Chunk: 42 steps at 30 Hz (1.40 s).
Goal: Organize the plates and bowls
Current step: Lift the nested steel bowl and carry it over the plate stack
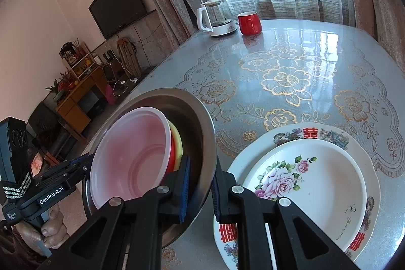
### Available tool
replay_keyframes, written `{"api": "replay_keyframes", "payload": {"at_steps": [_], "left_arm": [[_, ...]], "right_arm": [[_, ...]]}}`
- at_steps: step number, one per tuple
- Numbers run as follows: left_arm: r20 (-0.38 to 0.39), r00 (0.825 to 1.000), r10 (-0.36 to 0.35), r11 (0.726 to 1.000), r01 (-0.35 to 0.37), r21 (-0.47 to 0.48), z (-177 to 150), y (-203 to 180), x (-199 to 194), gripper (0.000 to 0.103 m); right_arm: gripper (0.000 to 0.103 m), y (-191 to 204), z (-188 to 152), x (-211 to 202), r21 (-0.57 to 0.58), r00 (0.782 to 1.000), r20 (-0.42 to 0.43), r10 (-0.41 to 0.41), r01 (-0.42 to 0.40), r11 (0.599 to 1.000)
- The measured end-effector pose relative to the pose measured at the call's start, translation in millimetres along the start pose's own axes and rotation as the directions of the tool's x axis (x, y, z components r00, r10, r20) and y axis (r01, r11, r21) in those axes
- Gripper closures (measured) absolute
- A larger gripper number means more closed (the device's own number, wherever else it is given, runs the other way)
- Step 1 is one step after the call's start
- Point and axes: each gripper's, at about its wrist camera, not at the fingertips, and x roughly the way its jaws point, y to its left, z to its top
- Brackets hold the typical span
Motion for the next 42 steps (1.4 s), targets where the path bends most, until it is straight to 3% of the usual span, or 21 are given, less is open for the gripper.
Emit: {"api": "replay_keyframes", "payload": {"at_steps": [28, 42], "left_arm": [[-0.049, 0.985, -0.165, 0.974, 0.170, 0.151, 18, -86, 18, 0.086], [-0.139, 0.968, -0.209, 0.953, 0.233, 0.192, 13, -127, 49, 0.085]], "right_arm": [[0.088, -62, -6, -74, 0.144, 0.988, 0.116, -0.097, 0.080, 0.986], [0.088, -103, -18, -91, 0.252, 0.980, 0.092, -0.176, 0.148, 0.956]]}}
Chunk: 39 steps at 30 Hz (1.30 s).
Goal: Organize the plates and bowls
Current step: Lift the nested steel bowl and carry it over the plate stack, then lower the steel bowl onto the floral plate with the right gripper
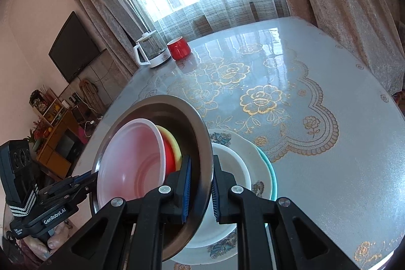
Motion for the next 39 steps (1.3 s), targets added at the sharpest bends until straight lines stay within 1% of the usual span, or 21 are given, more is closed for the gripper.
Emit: {"api": "replay_keyframes", "payload": {"at_steps": [11, 18, 23, 32, 39], "left_arm": [[-0.077, 0.997, 0.001, 1.000, 0.000, 0.012, -7, -8, 25, 0.085], [-0.107, 0.994, 0.008, 1.000, -0.008, 0.005, -8, -7, 32, 0.085], [-0.131, 0.991, 0.000, 1.000, -0.001, -0.005, -8, -7, 40, 0.085], [-0.133, 0.991, 0.003, 1.000, -0.004, -0.005, -7, -8, 43, 0.084], [-0.122, 0.992, 0.002, 1.000, -0.003, -0.007, -7, -6, 42, 0.083]], "right_arm": [[0.088, -23, -8, 11, 0.056, 0.998, -0.048, -0.041, 0.043, 0.998], [0.088, -31, -11, 22, 0.083, 0.995, -0.087, -0.049, 0.056, 0.995], [0.088, -40, -14, 27, 0.104, 0.992, -0.109, -0.059, 0.070, 0.992], [0.088, -47, -15, 30, 0.125, 0.990, -0.132, -0.047, 0.063, 0.990], [0.088, -47, -13, 31, 0.128, 0.991, -0.131, -0.036, 0.053, 0.990]]}}
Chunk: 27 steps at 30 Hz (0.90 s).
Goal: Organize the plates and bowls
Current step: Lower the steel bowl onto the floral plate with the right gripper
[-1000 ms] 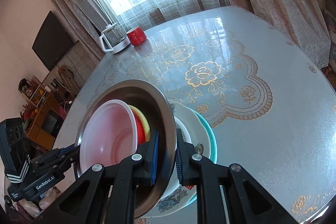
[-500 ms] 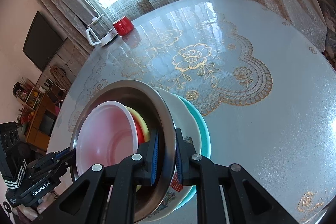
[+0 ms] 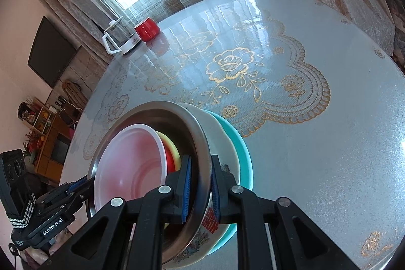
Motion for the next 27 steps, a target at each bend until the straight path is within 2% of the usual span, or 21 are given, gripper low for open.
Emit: {"api": "replay_keyframes", "payload": {"at_steps": [10, 17, 27], "left_arm": [[0.028, 1.000, 0.015, 1.000, -0.015, -0.009, 0, 1, -5, 0.083], [0.053, 0.995, 0.085, 0.994, -0.089, 0.069, -4, -10, -8, 0.083], [0.060, 0.995, 0.085, 0.994, -0.089, 0.070, -5, -9, -8, 0.082]], "right_arm": [[0.087, -4, -4, -1, 0.016, 1.000, -0.008, 0.018, -0.018, 1.000], [0.092, 5, -4, 2, -0.031, 0.999, 0.031, -0.042, 0.043, 0.999], [0.092, 4, 2, 7, -0.031, 0.999, 0.028, -0.044, 0.045, 0.999]]}}
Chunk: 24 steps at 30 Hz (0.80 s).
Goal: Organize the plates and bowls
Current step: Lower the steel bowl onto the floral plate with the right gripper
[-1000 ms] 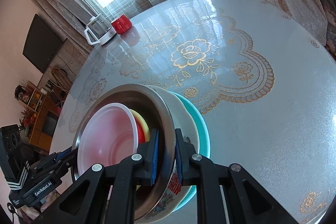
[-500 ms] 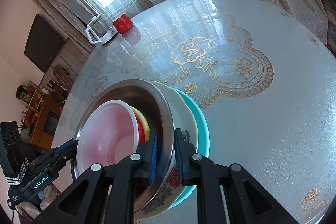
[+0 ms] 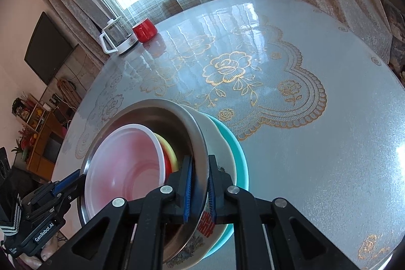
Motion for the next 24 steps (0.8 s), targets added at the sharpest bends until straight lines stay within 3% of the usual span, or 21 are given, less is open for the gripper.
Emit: {"api": "replay_keyframes", "payload": {"at_steps": [10, 18, 24], "left_arm": [[0.003, 1.000, 0.009, 1.000, -0.009, -0.025, -3, -1, -5, 0.083], [0.025, 1.000, 0.009, 0.996, -0.007, -0.090, 0, 9, -12, 0.083], [0.046, 0.998, 0.042, 0.991, -0.036, -0.126, 6, 24, -16, 0.083]], "right_arm": [[0.089, 8, -7, 1, -0.043, 0.999, 0.007, -0.040, 0.040, 0.998], [0.084, 3, -10, -4, 0.002, 1.000, 0.002, -0.028, 0.028, 1.000], [0.082, -6, -13, -23, 0.052, 0.999, 0.052, 0.001, -0.004, 0.999]]}}
